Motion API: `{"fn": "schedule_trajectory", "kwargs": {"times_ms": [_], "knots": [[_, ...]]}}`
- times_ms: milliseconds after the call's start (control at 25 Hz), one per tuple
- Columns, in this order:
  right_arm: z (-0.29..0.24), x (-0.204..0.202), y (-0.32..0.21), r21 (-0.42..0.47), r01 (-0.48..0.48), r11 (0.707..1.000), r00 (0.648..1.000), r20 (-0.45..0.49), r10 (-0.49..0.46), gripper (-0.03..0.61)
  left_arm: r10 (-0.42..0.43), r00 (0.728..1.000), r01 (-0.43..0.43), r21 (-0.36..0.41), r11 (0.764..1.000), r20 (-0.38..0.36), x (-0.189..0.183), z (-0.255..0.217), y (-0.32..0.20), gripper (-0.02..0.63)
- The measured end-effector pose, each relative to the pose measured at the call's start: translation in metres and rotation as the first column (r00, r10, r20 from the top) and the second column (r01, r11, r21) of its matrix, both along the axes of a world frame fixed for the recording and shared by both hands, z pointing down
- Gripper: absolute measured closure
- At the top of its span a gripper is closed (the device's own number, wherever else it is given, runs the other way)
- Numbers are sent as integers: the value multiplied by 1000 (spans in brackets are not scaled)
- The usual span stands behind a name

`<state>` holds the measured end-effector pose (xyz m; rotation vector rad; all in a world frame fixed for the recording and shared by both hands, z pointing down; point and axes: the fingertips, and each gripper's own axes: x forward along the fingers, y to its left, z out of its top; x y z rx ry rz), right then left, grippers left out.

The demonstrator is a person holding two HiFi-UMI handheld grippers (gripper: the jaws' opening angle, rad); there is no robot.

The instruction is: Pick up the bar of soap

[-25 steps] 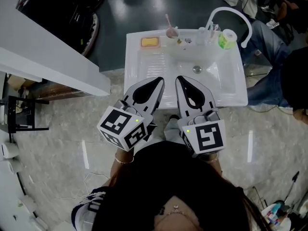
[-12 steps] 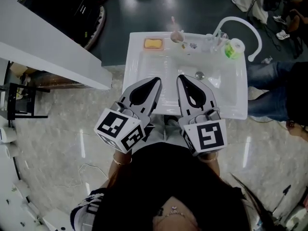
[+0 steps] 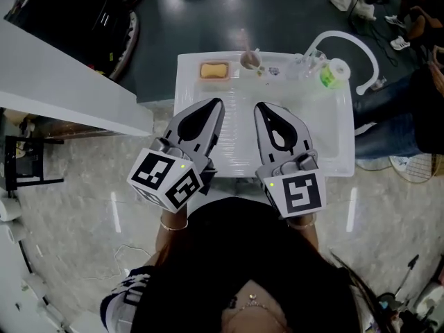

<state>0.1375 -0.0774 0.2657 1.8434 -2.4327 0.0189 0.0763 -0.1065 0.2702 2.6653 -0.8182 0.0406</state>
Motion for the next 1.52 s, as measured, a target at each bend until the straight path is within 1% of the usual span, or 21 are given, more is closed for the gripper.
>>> {"fn": "schedule_trajectory", "kwargs": {"times_ms": [200,320,440,520,600,720,920,1160,1280,1400,1520], "knots": [[10,-12,-49,-2,24,1000,1000,-18,-24,571,-3,1000,3,3,1000,9,-6,3,-37,614],[33,-21,-78,-62,58,996,997,-50,-61,571,-22,1000,22,-15,1000,17,-14,12,-56,614],[54,-29,-113,-114,99,989,993,-59,-106,571,-40,999,40,-26,999,7,-23,16,-76,614],[73,-36,-135,-153,118,981,986,-99,-134,571,-59,998,59,-37,998,19,-34,23,-89,614],[95,-40,-152,-196,136,971,976,-143,-166,570,-84,995,86,-59,995,46,-43,36,-99,614],[121,-46,-174,-254,153,955,963,-181,-202,569,-107,992,113,-86,990,72,-54,55,-113,614],[158,-51,-202,-334,166,928,936,-242,-254,569,-125,986,137,-113,984,106,-68,79,-132,614],[190,-58,-225,-407,176,896,908,-284,-307,569,-143,983,159,-150,976,111,-83,97,-150,614],[204,-61,-235,-438,186,880,888,-307,-341,568,-150,982,168,-166,972,116,-88,105,-156,614],[218,-62,-244,-467,182,866,863,-345,-368,568,-151,981,172,-182,968,121,-91,112,-160,614],[232,-63,-250,-506,173,845,832,-385,-400,568,-156,980,179,-198,964,124,-96,119,-164,614]]}}
